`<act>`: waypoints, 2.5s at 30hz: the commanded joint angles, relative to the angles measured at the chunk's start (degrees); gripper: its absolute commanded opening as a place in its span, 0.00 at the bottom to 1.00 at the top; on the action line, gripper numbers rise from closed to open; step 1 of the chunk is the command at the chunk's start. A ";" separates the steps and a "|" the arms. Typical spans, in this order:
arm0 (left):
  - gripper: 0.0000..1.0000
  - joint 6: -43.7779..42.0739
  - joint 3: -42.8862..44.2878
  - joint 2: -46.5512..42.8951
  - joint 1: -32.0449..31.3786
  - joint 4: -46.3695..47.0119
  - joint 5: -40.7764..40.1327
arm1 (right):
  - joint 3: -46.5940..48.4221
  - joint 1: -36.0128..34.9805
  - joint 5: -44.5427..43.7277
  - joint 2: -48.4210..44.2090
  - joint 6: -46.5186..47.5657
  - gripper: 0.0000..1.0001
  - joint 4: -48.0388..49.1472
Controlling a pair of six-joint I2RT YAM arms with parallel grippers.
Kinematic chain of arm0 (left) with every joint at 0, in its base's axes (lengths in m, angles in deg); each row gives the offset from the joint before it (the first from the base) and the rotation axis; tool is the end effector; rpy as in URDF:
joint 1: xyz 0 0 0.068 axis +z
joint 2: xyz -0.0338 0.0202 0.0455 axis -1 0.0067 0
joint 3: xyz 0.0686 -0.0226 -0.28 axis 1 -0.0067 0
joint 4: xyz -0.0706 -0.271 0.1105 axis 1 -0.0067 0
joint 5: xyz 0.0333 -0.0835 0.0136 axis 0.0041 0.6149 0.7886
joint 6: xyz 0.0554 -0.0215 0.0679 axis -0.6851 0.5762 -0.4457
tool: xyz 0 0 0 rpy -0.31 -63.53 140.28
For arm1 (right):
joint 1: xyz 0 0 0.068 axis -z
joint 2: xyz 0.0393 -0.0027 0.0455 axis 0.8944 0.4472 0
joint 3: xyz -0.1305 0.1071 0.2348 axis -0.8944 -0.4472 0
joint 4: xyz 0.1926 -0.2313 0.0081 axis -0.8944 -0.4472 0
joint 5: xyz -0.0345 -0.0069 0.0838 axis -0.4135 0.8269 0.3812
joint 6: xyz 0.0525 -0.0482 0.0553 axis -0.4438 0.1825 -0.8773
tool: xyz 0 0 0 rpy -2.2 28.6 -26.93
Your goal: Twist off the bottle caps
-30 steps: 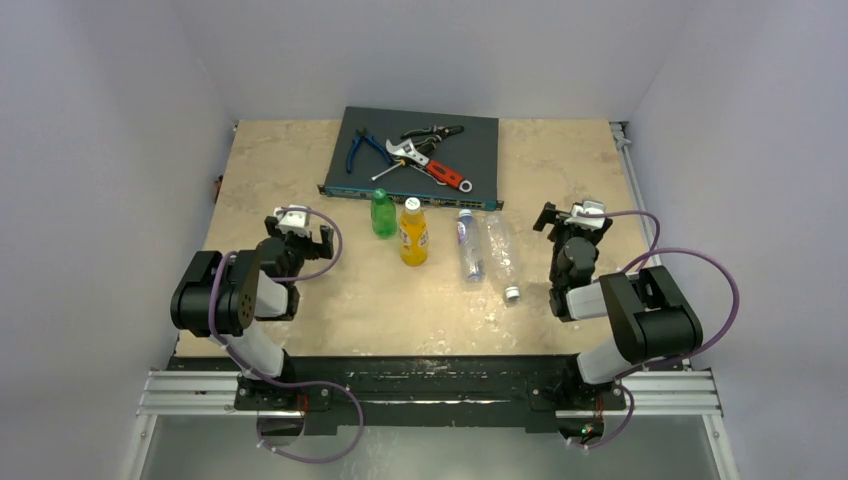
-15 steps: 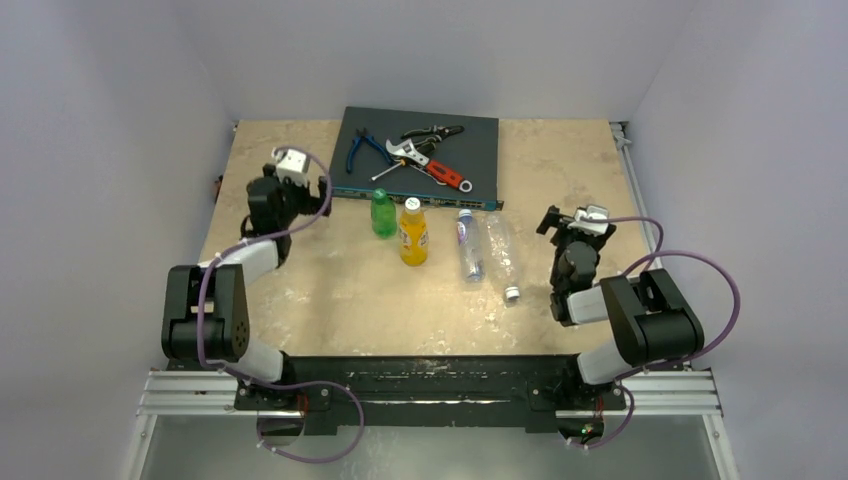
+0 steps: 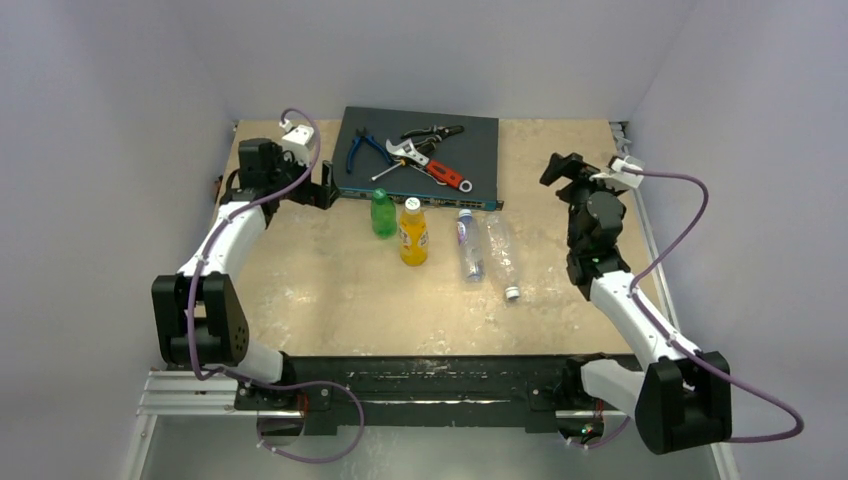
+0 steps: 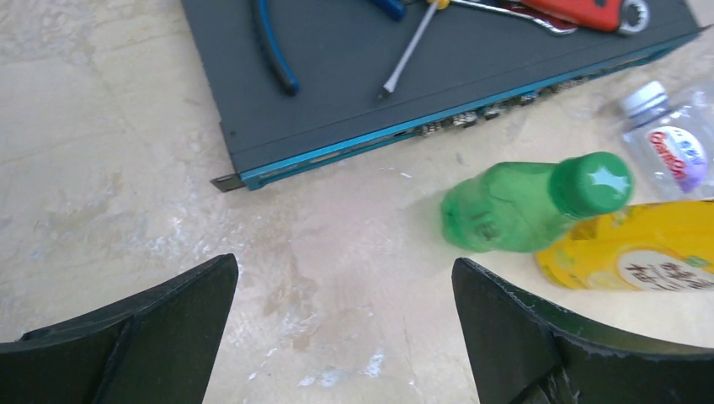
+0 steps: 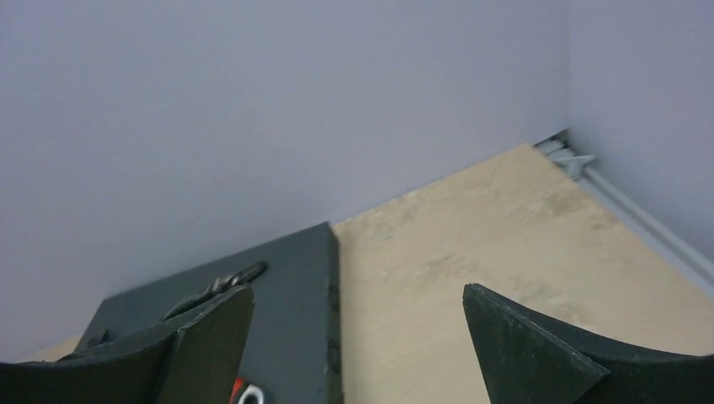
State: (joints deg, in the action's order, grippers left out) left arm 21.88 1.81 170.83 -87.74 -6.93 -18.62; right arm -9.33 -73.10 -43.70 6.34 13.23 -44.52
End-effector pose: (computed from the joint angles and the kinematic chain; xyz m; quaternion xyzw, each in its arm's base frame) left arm 0.4077 -0.0205 0.2546 0.1363 0.8569 -0.1563 0.4719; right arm 0.3238 0.0202 0.3115 0.2228 0.6262 0.0489 0.7456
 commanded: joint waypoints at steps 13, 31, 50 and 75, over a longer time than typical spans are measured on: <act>1.00 0.23 2.48 2.98 -3.00 -0.01 25.53 | 18.03 -19.92 9.18 3.07 2.69 0.99 -28.15; 1.00 1.73 4.70 4.67 12.19 -3.32 19.76 | 66.69 -42.14 -0.22 40.61 11.83 0.91 -54.13; 1.00 -4.11 3.82 0.85 14.17 -9.62 21.92 | 72.98 -42.45 6.19 53.20 15.12 0.84 -56.43; 1.00 -4.52 5.18 -0.71 14.21 -9.98 22.45 | 81.40 -38.96 14.31 60.13 16.83 0.61 -64.98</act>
State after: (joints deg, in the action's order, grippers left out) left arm 18.27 5.53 172.21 -73.56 -17.20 2.17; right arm 70.01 -112.21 -31.22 66.30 28.96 -107.79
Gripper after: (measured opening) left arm 0.996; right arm 0.625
